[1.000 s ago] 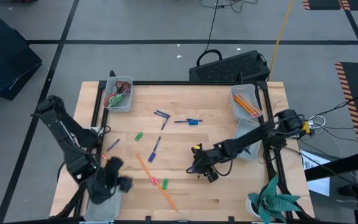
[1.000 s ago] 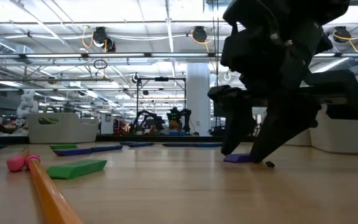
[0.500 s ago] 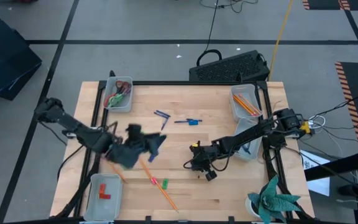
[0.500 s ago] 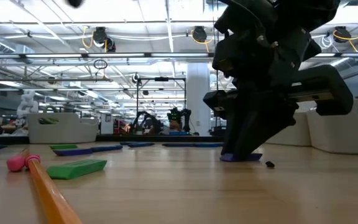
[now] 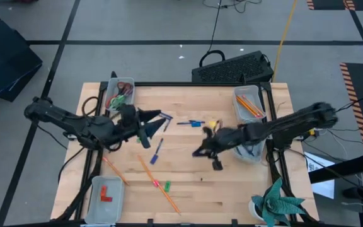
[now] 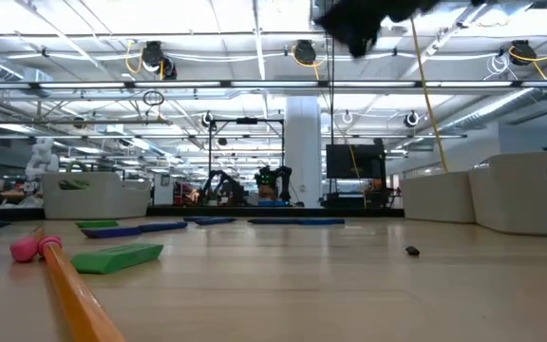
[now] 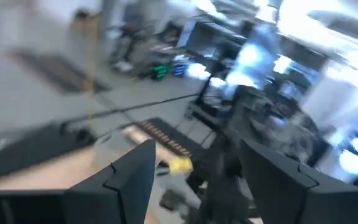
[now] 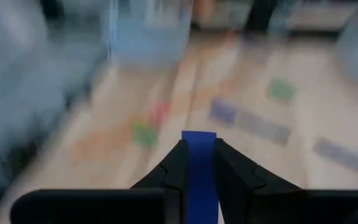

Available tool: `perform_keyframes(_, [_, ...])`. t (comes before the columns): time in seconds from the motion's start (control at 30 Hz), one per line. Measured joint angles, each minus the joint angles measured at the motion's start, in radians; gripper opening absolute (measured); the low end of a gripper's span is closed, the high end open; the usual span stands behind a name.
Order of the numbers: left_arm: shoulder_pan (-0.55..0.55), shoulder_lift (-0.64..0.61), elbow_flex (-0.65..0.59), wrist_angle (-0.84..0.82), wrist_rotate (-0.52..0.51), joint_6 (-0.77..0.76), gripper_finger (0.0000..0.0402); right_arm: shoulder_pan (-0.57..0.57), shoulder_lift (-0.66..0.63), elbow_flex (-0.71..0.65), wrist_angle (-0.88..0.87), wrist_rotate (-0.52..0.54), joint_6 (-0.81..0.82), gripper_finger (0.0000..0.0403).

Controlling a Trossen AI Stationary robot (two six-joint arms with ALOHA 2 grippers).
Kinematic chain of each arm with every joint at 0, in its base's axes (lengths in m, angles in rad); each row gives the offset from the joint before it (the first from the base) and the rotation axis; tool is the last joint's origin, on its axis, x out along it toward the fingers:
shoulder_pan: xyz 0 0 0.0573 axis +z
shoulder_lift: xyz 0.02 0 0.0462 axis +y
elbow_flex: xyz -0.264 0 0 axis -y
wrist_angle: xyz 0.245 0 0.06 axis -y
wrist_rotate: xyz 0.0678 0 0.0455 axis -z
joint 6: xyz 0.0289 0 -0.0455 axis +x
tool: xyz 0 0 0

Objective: Sort crayons/erasers/pens/pencils in bins
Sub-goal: Put the violet eraser into the bottom left gray bin

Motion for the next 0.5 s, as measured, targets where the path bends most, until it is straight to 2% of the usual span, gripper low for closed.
perform_keyframes(0.07, [0.012, 0.017, 0.000, 0.095, 0.116, 0.115, 0.0234, -0.023, -0.085, 0.001, 0.077, 0.000, 0.104, 0.0049])
perform_keyframes(0.13, [0.044, 0.047, 0.000, 0.192, 0.237, 0.153, 0.0234, -0.046, -0.146, 0.001, 0.190, 0.002, 0.199, 0.0049])
perform_keyframes(0.3, [0.138, 0.138, 0.000, 0.312, 0.338, 0.096, 0.0234, -0.063, -0.231, 0.002, 0.486, 0.053, 0.216, 0.0049])
perform_keyframes(0.4, [0.173, 0.205, -0.001, 0.358, 0.494, 0.081, 0.0234, -0.067, -0.238, 0.003, 0.604, 0.072, 0.210, 0.0049])
perform_keyframes(0.5, [0.216, 0.274, -0.001, 0.478, 0.661, 0.003, 0.0234, -0.068, -0.236, 0.003, 0.649, 0.071, 0.216, 0.0049])
